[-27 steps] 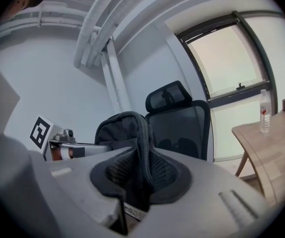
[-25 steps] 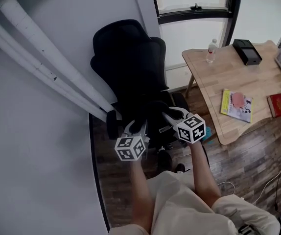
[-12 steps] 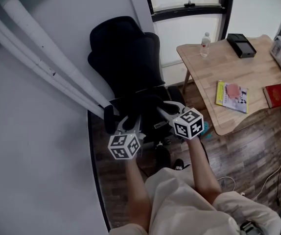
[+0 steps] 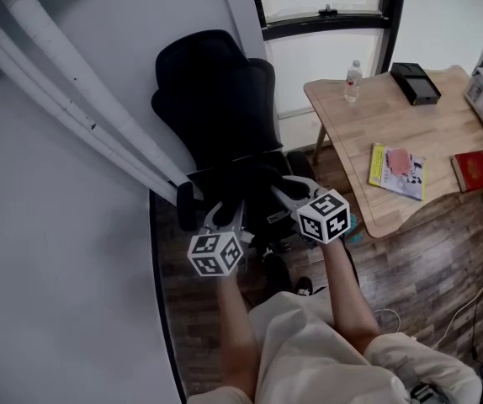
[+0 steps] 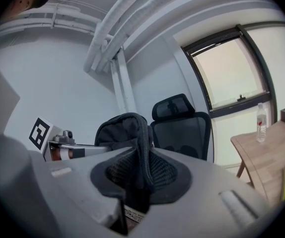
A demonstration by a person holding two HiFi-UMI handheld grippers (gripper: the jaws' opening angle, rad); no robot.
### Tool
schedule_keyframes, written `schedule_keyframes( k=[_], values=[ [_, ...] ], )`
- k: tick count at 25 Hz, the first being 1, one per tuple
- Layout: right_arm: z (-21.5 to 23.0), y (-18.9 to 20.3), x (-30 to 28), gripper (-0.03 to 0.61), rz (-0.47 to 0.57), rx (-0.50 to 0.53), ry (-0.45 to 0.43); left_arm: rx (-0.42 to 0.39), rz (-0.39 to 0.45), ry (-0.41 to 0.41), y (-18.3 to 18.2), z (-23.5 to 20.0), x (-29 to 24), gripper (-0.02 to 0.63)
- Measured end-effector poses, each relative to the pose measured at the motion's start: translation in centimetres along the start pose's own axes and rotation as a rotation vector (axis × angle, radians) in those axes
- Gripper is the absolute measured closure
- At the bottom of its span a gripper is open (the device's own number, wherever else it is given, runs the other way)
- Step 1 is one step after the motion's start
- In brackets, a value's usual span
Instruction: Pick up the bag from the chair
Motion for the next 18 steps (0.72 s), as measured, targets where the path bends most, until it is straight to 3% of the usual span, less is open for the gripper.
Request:
schedule_keyframes(
  k=[9, 18],
  values=[
    [1.8, 1.7, -0.5, 0.499, -0.044, -0.054, 0.019, 0.000, -0.075, -0.021, 1.2, 0.2, -1.6, 0.529],
    [1.8, 1.6, 0.2, 0.499, -0.046, -0.036, 0.046, -0.017, -0.074, -0.021, 1.3, 0.9, -1.6, 0.529]
  ],
)
Point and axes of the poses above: the fingertips, and each gripper's own axes: x backward along the fingers, z to its right, y out of its underside, the point moved 7 cm from there along x, backward along the fingers
